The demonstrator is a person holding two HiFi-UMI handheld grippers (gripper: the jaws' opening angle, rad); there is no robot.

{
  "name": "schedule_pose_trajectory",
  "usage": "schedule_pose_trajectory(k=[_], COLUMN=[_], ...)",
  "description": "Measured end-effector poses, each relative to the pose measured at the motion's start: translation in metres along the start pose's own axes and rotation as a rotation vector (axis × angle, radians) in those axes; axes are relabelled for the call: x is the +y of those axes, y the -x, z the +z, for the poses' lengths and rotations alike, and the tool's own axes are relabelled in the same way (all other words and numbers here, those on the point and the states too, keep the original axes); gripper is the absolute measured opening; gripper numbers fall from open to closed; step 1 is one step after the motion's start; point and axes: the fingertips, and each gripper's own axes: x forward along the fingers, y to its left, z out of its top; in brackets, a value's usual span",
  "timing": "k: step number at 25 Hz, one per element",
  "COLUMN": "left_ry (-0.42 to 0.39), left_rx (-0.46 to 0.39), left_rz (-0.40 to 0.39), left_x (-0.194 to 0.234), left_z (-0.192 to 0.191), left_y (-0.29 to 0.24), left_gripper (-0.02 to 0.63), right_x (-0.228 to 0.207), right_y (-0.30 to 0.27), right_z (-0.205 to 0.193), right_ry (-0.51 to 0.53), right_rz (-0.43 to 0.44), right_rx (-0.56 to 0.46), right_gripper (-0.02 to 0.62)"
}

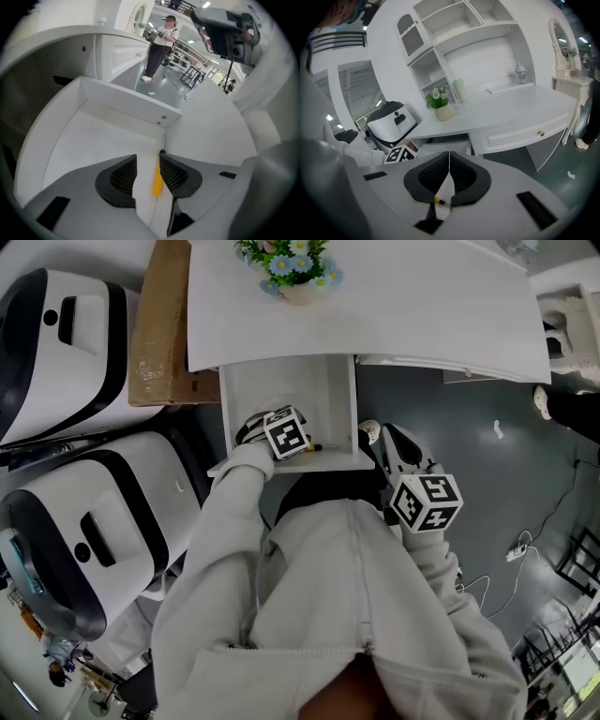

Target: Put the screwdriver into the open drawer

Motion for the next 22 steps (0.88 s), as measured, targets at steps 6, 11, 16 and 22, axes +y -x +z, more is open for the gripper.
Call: schedule_pose_trajectory(k=[6, 11, 16, 22], left_ry=[0.059, 0.116, 0.133, 0.247], left_rx=[-0.063, -0.15, -0.204, -0.443], left_rz=[0.071, 0.112, 0.199, 0.3], left_x=[-0.002, -0.003, -0.002, -0.002], left_z=[-0.01, -0.005, -0.007, 0.002], left_y=[0.027, 0.059, 0.096, 0.147], left_gripper=[0.161, 0.161, 0.161, 0.138], right_x=[0.012, 0.024, 0.042, 0.051], right_y=[-0.003, -0.007, -0.015, -0.022], right_z=[0.005, 0.009, 0.022, 0.034], right_ry=[0.023, 0.04, 0.082, 0.118], right_rz=[0.022, 0.047, 0.088, 0.11], right_rx=[-0.016, -0.029, -0.047, -0.059], right_gripper=[0.032, 0.032, 0.032, 0.032])
